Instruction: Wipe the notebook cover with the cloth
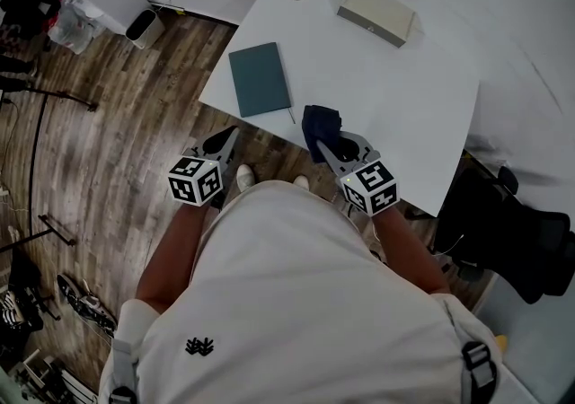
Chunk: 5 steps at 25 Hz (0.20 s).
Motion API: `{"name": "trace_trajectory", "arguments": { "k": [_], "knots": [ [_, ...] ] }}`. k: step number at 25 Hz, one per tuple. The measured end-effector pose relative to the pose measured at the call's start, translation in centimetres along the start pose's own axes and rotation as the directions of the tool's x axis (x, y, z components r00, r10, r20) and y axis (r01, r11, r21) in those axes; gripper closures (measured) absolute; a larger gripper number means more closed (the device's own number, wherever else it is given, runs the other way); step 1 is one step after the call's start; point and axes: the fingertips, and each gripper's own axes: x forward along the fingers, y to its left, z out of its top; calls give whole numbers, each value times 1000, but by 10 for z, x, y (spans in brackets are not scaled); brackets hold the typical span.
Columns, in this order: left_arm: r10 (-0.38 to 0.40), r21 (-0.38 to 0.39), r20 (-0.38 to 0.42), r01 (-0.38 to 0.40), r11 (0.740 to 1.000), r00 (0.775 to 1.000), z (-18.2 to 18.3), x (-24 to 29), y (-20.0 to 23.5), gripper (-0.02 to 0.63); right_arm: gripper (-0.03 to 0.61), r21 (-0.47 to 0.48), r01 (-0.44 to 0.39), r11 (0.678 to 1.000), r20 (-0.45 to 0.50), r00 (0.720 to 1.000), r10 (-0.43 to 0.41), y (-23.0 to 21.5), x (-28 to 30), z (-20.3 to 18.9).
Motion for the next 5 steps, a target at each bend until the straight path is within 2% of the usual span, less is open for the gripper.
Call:
{"name": "trace_trajectory", "arguments": {
  "k": [5],
  "knots": [
    [10, -1, 3, -10, 1000, 1000, 0, 8, -7, 607, 535, -1, -11, 1000, 2, 1000, 11, -8, -8, -3]
  ]
}}
